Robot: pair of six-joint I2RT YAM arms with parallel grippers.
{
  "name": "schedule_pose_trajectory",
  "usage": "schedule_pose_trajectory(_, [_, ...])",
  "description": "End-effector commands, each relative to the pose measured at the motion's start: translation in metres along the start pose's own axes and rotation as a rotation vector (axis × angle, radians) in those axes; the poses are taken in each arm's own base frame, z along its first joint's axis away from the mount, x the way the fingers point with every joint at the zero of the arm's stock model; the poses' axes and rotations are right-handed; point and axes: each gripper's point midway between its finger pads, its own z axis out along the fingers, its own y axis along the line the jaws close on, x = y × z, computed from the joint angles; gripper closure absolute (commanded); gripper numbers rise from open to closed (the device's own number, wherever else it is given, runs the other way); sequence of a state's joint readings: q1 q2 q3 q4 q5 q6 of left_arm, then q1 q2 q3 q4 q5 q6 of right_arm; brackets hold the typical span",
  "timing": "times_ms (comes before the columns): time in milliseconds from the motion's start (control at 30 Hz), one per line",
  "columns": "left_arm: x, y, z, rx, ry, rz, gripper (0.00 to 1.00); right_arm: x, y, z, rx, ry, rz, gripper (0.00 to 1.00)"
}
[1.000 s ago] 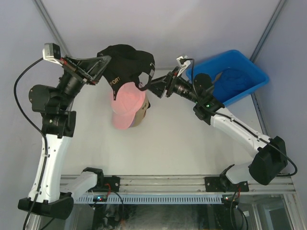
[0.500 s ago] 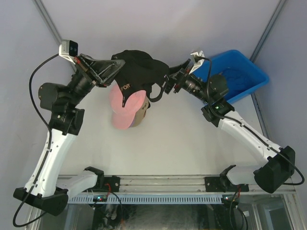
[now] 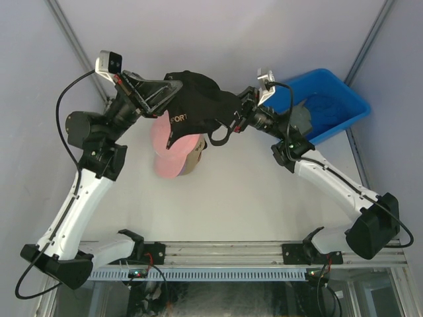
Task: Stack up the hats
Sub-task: Stack the hat on the hat.
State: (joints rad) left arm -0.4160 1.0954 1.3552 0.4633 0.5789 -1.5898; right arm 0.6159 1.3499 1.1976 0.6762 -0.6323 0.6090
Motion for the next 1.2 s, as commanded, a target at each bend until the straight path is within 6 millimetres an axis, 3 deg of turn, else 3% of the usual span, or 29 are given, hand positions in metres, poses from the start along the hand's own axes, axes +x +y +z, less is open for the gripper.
schedule_pose_trajectory(0, [-0.002, -0.041, 0.001, 0.123, -0.024, 0.042, 1.00, -0.016, 0.018, 0.000, -0.086, -0.018, -0.019, 1.00])
schedule_pose_trajectory(133, [-0.006, -0.041, 0.000, 0.124, -0.051, 0.042, 0.99, -0.028, 0.016, -0.006, -0.094, -0.040, 0.001, 1.00])
schedule_pose_trajectory(400, [-0.045, -0.026, -0.026, 0.086, -0.285, 0.041, 0.56, -0.054, -0.007, -0.030, -0.053, -0.149, 0.042, 1.00])
schedule_pose_trajectory(500, [-0.054, -0.022, -0.038, 0.080, -0.345, 0.027, 0.48, -0.062, -0.012, -0.034, -0.060, -0.185, 0.059, 1.00])
schedule_pose_trajectory(667, [-0.056, -0.003, -0.050, 0.050, -0.370, -0.026, 0.44, -0.085, -0.017, -0.040, -0.085, -0.298, 0.072, 1.00])
schedule_pose_trajectory(900, [-0.032, 0.039, -0.078, 0.022, -0.357, -0.128, 0.42, -0.122, -0.021, -0.039, -0.153, -0.441, 0.111, 1.00])
schedule_pose_trajectory(1000, [-0.021, 0.055, -0.085, -0.053, -0.335, -0.064, 0.41, -0.132, -0.022, -0.034, -0.170, -0.482, 0.138, 1.00])
schedule_pose_trajectory(1167, [-0.013, 0.071, -0.090, -0.289, -0.272, 0.220, 0.40, -0.141, -0.024, -0.022, -0.168, -0.538, 0.176, 1.00])
